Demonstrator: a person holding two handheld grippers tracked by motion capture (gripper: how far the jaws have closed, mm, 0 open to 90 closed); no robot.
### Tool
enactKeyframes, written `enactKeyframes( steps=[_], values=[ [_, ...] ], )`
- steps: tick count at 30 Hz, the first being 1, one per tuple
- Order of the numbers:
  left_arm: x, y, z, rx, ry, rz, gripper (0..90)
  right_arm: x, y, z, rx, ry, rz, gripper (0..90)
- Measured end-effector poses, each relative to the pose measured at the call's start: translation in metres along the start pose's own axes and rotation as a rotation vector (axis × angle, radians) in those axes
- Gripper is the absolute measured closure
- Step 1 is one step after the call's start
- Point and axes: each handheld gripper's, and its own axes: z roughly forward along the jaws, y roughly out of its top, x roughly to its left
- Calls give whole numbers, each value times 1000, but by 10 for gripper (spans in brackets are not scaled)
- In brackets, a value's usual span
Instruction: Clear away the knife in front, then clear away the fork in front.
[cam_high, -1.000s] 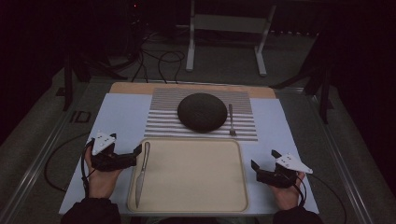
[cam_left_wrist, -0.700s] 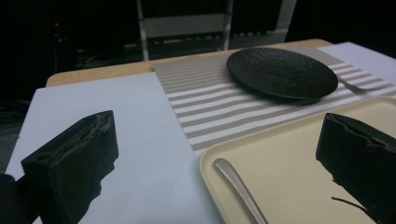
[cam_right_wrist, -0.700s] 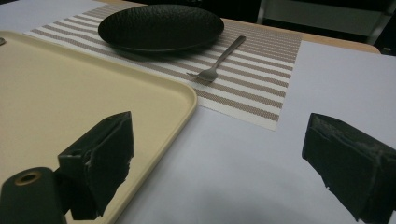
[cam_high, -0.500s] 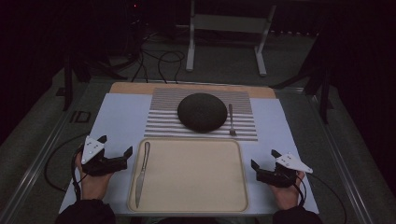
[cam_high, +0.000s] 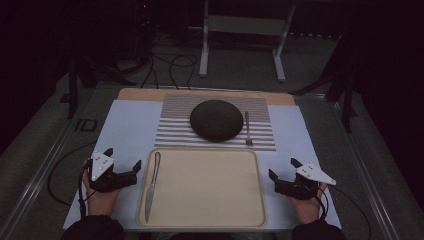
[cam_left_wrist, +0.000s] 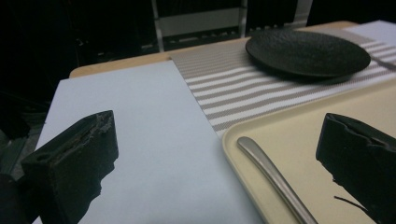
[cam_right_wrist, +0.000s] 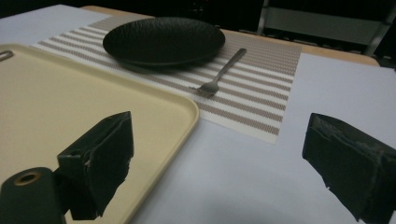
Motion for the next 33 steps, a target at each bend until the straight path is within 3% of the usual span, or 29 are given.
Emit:
enactKeyframes(
  steps=[6,9,19,27,33],
  values=[
    [2,-4,1,1,22,-43,2,0,11,2,5,46,16,85],
    [1,-5,3,4,25,-46,2,-2,16,5,6,55,24,85],
    [4,-6,1,-2,42,-64,2,1,32,16,14,53,-2,85],
    [5,-7,-1,-13,62,-70,2,9,56,27,26,60,-34,85],
    [5,-7,-1,-14,64,-74,2,10,64,35,33,60,-24,85]
  ],
)
